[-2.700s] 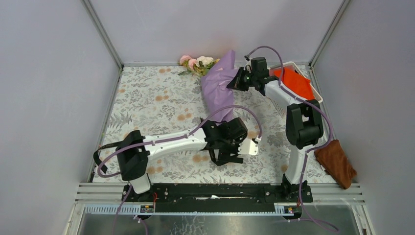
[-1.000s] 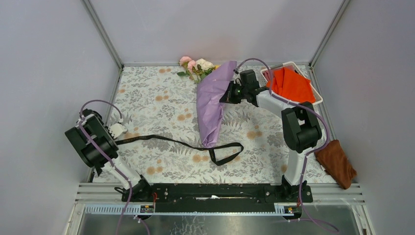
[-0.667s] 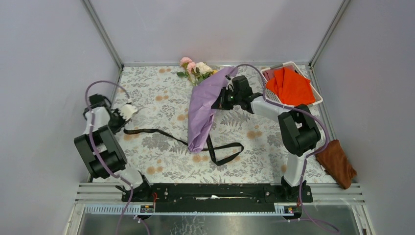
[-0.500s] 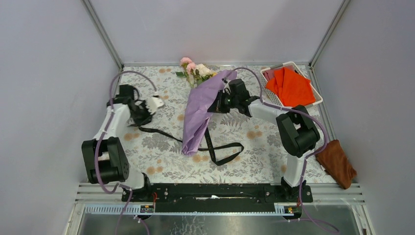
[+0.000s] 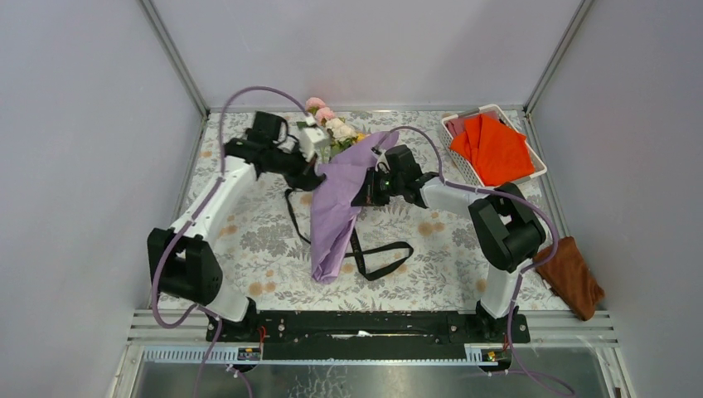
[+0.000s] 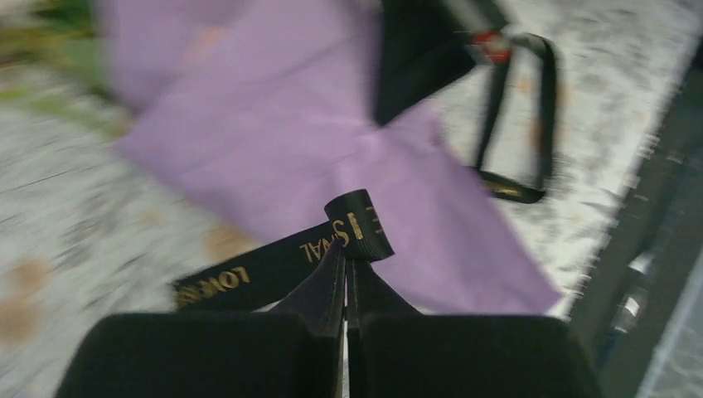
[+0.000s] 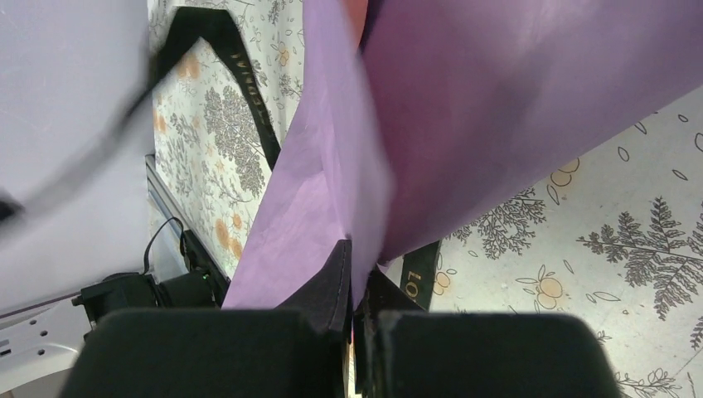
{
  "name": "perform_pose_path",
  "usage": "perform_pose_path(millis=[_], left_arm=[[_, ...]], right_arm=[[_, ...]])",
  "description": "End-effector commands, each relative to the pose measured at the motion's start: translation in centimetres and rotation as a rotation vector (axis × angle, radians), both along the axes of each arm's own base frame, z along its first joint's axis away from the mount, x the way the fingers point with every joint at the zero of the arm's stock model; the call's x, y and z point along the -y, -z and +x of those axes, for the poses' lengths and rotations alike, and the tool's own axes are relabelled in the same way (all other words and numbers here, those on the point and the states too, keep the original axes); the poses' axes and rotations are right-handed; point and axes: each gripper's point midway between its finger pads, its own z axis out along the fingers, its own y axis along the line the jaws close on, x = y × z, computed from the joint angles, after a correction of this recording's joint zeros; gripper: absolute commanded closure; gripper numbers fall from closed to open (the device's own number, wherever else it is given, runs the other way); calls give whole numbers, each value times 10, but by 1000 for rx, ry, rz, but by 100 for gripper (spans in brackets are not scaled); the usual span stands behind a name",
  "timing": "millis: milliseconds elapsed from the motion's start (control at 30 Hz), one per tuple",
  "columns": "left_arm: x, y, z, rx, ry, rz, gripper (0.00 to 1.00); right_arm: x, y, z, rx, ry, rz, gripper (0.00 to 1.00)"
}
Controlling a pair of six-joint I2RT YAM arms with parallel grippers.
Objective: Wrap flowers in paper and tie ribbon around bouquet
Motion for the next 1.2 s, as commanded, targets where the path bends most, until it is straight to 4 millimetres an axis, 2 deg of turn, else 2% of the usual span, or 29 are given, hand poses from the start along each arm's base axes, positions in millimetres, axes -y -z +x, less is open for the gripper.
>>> perform_pose_path(millis=[0, 100, 267, 467, 667, 800, 967, 1067, 1133, 1167], left_arm=[[56, 51, -46, -264, 87, -84, 100], [71, 73, -52, -360, 112, -122, 100], [86, 96, -52, -380, 125, -120, 100], [105, 129, -57, -401, 145, -32, 100], [107, 161, -56, -453, 123, 37, 100], [104, 176, -55, -486, 101, 70, 100], [104, 183, -57, -510, 99, 73, 100], [104, 182, -58, -517, 102, 64, 100], [104, 181, -58, -520, 102, 55, 100], [105, 180, -58, -522, 103, 51, 100]], right_arm=[[-6, -10, 3, 42, -27, 22, 100], [-7, -1, 6, 28, -27, 6, 96], [1, 12, 6, 22, 2, -50, 80], [16, 9, 4, 49, 39, -105, 61], [38, 3, -6, 83, 77, -168, 51], [56, 2, -23, 78, 80, -218, 48], [85, -2, -46, 111, 75, -324, 48], [66, -6, -87, 177, -122, -305, 49], [52, 2, -117, 205, -264, -325, 45], [51, 9, -125, 218, -299, -357, 43]])
